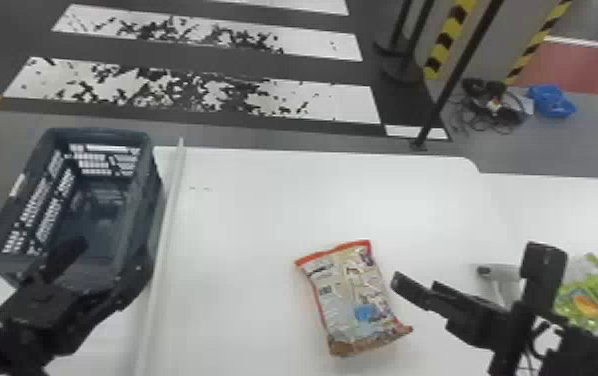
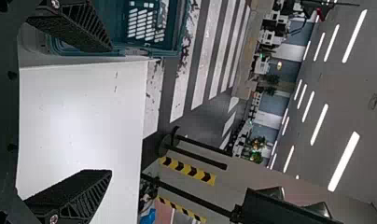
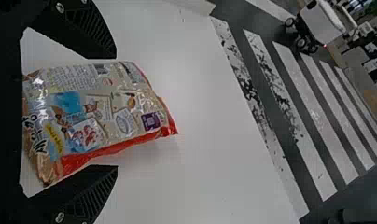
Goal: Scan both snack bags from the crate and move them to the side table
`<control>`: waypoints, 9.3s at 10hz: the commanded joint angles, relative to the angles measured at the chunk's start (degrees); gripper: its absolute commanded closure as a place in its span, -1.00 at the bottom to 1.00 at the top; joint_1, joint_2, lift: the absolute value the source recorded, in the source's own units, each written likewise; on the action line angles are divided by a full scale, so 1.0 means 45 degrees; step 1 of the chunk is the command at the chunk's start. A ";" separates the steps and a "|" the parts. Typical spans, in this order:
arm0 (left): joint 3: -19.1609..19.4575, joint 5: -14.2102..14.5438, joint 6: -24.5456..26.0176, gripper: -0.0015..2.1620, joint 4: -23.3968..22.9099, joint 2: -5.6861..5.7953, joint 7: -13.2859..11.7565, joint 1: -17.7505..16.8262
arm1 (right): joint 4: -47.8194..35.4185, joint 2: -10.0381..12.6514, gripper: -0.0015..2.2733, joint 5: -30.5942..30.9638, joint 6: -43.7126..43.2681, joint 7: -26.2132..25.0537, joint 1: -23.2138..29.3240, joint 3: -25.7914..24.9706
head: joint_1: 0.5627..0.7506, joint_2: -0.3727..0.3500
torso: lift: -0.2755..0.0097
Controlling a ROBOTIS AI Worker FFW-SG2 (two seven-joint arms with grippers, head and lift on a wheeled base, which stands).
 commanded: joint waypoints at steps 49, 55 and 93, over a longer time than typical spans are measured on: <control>-0.0531 0.0214 -0.0229 -0.94 -0.0035 0.0116 0.0019 0.0024 | 0.7717 -0.1920 -0.94 0.4206 -0.9492 0.1841 -0.0885 -0.2139 | 0.41 -0.94 | 0.73; -0.0609 0.0155 -0.0112 -0.94 -0.0015 0.0058 -0.0001 -0.0054 | 1.0998 -0.3229 -0.94 0.4616 -1.0742 0.3032 -0.2175 -0.2334 | 0.41 -0.94 | 0.73; -0.0961 0.0526 -0.0893 -0.94 0.0629 0.0253 -0.0098 -0.0484 | 0.2287 0.0181 0.97 0.5476 -0.6172 0.1411 0.2513 0.1865 | 0.41 -0.50 | 0.73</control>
